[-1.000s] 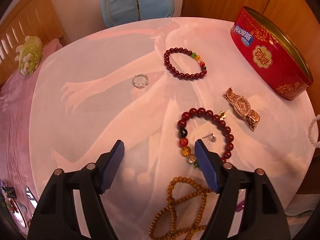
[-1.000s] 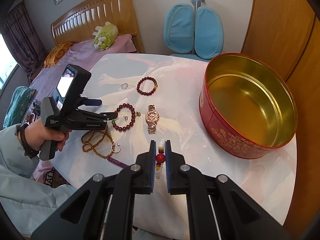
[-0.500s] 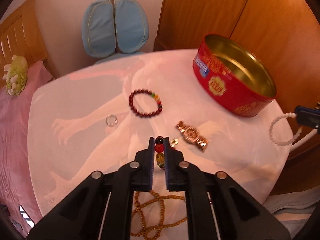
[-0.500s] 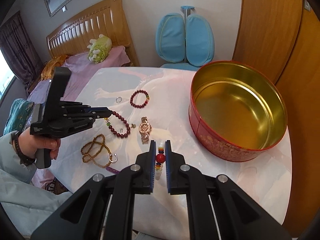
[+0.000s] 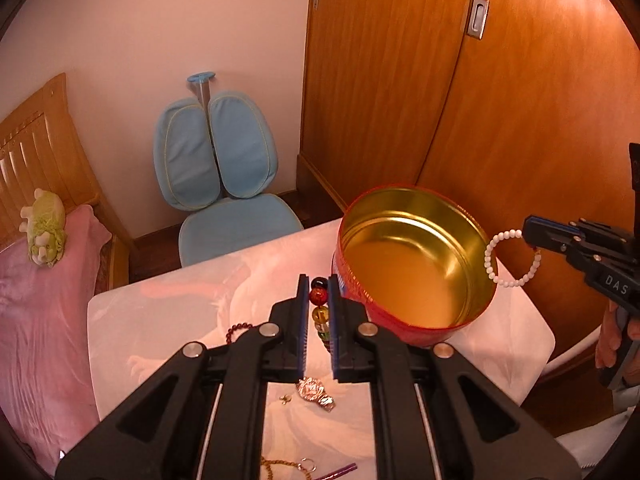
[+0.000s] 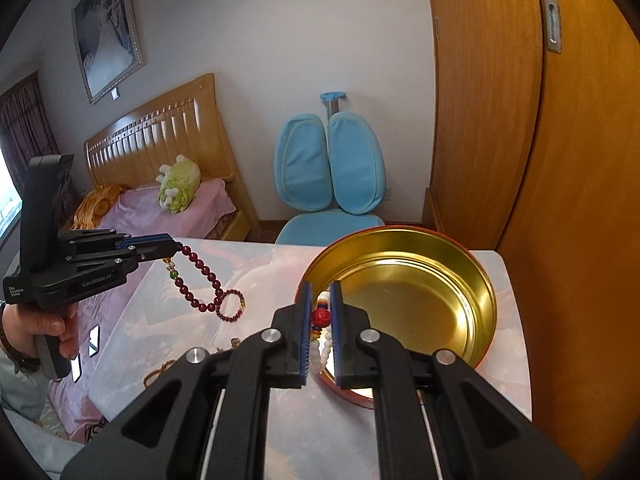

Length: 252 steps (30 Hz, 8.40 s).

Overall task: Organize jewelry
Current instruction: 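Carry both held bracelets up and over the open red tin, then open the left tool over the tin while the right tool releases the pearl bracelet, then withdraw both open tools from the tin back over the table, then grasp the wooden bead necklace with the left tool while the right grasps the dark red bracelet, then carry the necklace and dark red bracelet over the red tin, then open the left tool into the tin while the right tool releases its bracelet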

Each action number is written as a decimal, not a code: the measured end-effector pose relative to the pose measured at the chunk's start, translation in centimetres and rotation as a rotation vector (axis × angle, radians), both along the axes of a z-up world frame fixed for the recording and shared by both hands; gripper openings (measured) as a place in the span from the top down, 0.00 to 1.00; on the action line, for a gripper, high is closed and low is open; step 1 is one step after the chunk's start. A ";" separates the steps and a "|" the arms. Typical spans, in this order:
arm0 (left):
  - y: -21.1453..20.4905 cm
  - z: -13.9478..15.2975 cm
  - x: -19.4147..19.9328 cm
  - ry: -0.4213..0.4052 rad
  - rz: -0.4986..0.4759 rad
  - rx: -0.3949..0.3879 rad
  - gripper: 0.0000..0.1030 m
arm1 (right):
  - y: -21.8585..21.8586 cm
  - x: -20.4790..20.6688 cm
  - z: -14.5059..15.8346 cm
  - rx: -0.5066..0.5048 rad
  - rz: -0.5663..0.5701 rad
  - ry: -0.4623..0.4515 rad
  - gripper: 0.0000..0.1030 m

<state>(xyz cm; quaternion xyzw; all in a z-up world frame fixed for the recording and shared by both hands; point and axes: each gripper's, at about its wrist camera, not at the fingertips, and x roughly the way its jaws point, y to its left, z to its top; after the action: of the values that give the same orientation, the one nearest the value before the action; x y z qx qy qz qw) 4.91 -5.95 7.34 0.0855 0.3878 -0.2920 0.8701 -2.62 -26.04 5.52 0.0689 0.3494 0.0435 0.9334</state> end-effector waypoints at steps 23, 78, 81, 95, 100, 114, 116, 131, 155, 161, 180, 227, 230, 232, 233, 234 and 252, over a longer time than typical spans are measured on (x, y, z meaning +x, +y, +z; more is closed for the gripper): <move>-10.0 -2.4 4.7 0.032 -0.272 0.027 0.91 | -5.7 5.3 -4.4 0.004 -0.211 0.153 0.92; -8.0 -11.4 2.2 0.089 -0.159 0.244 0.22 | -4.4 7.5 -10.6 -0.003 -0.116 0.369 0.10; -6.8 -11.7 1.8 0.105 -0.123 0.229 0.22 | -4.0 7.4 -10.5 0.001 -0.092 0.367 0.10; 0.3 -11.7 0.0 0.152 0.097 0.157 0.22 | -0.3 7.0 -7.5 0.026 0.049 0.248 0.10; 3.8 -11.8 -0.7 0.180 0.189 0.108 0.22 | 1.7 6.8 -6.9 0.040 0.113 0.222 0.10; 14.7 -12.6 -6.4 0.211 0.424 0.058 0.22 | 9.5 7.1 -7.5 0.040 0.336 0.207 0.10; 15.8 -13.4 -7.5 0.216 0.432 0.071 0.22 | 10.5 7.4 -7.9 0.033 0.359 0.220 0.10; 15.5 -18.8 -6.5 0.243 0.331 0.185 0.22 | 17.8 13.8 -14.0 -0.113 0.411 0.341 0.10; 15.7 -21.2 -5.9 0.181 0.097 0.106 0.93 | 21.0 17.5 -20.8 -0.276 0.423 0.395 0.92; 16.2 -18.9 -5.6 0.188 0.161 0.025 0.93 | 20.1 15.9 -17.3 -0.185 0.420 0.326 0.92; 13.2 -4.2 -3.1 -0.008 0.255 -0.133 0.93 | 6.2 5.8 -1.6 0.028 0.229 -0.041 0.92; -18.6 -7.8 8.2 0.108 -0.455 0.112 0.92 | -8.3 8.0 -11.8 0.059 -0.092 0.304 0.92; -19.1 -10.5 8.7 0.156 -0.454 0.175 0.92 | -8.5 9.1 -13.5 0.041 -0.100 0.352 0.92; -19.2 -11.7 9.2 0.178 -0.450 0.194 0.92 | -8.9 9.7 -14.1 0.037 -0.115 0.368 0.92; -19.2 -12.0 9.4 0.178 -0.448 0.203 0.92 | -9.2 10.1 -14.5 0.042 -0.123 0.381 0.92; -19.3 -12.2 9.4 0.180 -0.447 0.211 0.92 | -9.4 10.3 -14.6 0.041 -0.131 0.388 0.92; -19.3 -13.5 7.3 0.075 -0.488 0.351 0.19 | -9.6 11.3 -14.5 -0.029 -0.147 0.312 0.31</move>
<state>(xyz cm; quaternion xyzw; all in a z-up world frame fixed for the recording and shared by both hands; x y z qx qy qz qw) 12.19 -25.30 -6.14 0.3145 0.4320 -0.4240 0.7312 8.65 -35.63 -8.94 0.0865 0.4848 -0.0410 0.8694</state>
